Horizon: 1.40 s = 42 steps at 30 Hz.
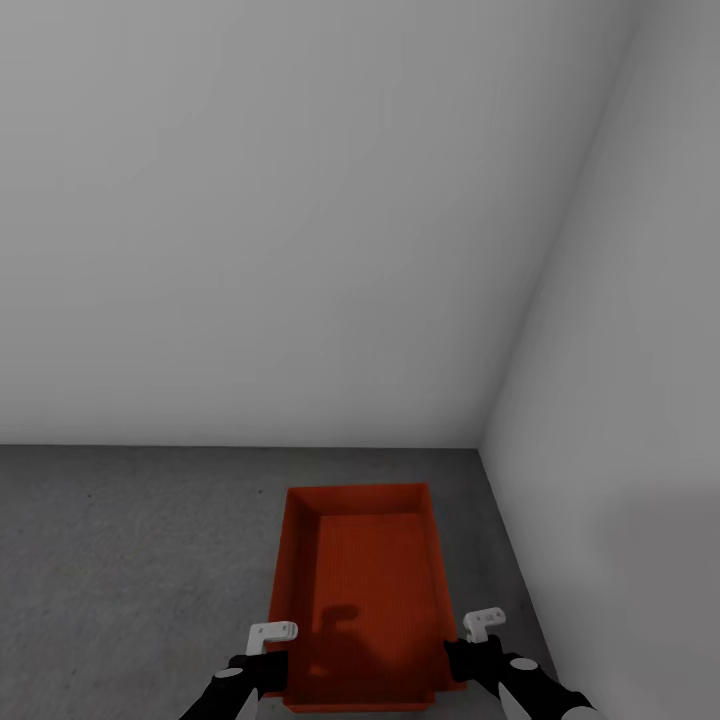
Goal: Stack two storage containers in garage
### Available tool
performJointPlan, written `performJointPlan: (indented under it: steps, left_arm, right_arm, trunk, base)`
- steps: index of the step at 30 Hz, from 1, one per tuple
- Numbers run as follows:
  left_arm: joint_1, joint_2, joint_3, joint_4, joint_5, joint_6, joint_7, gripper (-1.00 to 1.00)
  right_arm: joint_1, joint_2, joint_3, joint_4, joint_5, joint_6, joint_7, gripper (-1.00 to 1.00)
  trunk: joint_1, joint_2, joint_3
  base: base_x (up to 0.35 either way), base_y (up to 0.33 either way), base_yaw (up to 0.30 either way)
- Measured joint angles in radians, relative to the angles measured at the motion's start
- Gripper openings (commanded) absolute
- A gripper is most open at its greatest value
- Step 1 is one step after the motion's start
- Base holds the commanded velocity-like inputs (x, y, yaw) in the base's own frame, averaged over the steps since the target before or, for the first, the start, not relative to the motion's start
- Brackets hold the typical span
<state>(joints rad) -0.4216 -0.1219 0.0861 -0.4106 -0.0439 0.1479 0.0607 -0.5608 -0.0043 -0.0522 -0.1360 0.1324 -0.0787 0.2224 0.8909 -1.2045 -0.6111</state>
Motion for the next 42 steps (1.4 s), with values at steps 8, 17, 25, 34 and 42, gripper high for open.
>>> performJointPlan:
  steps: [8, 17, 25, 34, 42]
  left_arm:
    - [0.0, 0.0, 0.0, 0.0, 0.0, 0.0, 0.0, -1.0]
    - [0.0, 0.0, 0.0, 0.0, 0.0, 0.0, 0.0, -1.0]
    - [0.0, 0.0, 0.0, 0.0, 0.0, 0.0, 0.0, -1.0]
    - [0.0, 0.0, 0.0, 0.0, 0.0, 0.0, 0.0, -1.0]
    - [0.0, 0.0, 0.0, 0.0, 0.0, 0.0, 0.0, -1.0]
  right_arm:
    - [0.0, 0.0, -0.002, 0.0, 0.002, 0.0, 0.0, -1.0]
    - [0.0, 0.0, -0.002, 0.0, 0.002, 0.0, 0.0, -1.0]
    - [0.0, 0.0, -0.001, 0.0, 0.001, -0.001, 0.0, -1.0]
    - [0.0, 0.0, 0.0, 0.001, 0.0, -0.001, 0.0, -1.0]
    - [0.0, 0.0, 0.0, 0.001, 0.0, -0.001, 0.0, -1.0]
  trunk:
    - [0.0, 0.0, -0.002]
    - [0.0, 0.0, -0.014]
    - [0.0, 0.0, -0.014]
    - [0.0, 0.0, -0.015]
    - [0.015, -0.028, -0.027]
  base:
    - [0.0, 0.0, 0.0]
    - [0.0, 0.0, 0.0]
    - [0.0, 0.0, 0.0]
    - [0.0, 0.0, 0.0]
    - [0.0, 0.0, 0.0]
